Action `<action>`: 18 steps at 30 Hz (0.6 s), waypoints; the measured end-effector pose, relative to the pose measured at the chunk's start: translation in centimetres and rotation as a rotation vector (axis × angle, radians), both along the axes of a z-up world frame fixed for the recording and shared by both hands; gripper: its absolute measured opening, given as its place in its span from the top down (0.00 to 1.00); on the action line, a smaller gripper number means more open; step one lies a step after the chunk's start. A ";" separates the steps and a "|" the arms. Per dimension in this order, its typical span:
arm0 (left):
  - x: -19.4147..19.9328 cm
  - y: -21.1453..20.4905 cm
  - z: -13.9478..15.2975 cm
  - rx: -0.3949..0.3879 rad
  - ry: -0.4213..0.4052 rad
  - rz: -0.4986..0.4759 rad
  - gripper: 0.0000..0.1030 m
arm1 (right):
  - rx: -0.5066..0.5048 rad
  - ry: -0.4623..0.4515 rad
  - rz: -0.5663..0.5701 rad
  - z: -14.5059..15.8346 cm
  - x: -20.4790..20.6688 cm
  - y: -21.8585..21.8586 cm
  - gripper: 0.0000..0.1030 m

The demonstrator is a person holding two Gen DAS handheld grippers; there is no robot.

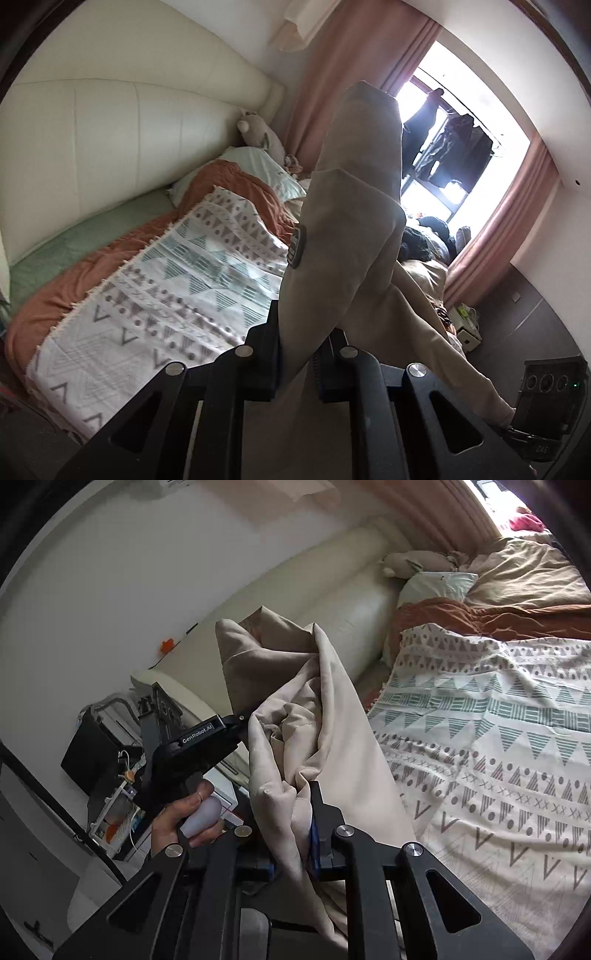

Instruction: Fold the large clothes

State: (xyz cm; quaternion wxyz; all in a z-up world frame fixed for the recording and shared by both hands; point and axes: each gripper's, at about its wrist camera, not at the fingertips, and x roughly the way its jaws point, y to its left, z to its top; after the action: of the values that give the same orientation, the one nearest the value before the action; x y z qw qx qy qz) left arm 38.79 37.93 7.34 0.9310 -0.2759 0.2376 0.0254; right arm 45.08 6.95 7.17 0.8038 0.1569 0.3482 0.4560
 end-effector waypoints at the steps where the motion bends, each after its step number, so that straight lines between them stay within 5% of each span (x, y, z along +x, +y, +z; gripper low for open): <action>1: -0.4 1.0 0.0 0.000 -0.001 0.008 0.85 | -0.009 -0.004 0.011 0.0 -0.1 1.2 0.90; 18: -8.3 14.5 -1.4 -0.003 0.011 0.202 0.85 | -0.074 0.032 0.249 -3.7 2.7 23.2 0.90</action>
State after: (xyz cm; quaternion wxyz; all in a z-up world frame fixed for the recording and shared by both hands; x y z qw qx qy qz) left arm 30.54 52.39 5.92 0.9220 -0.2998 0.2137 0.1200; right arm 47.80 30.13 3.48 0.7406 0.0899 0.3945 0.5365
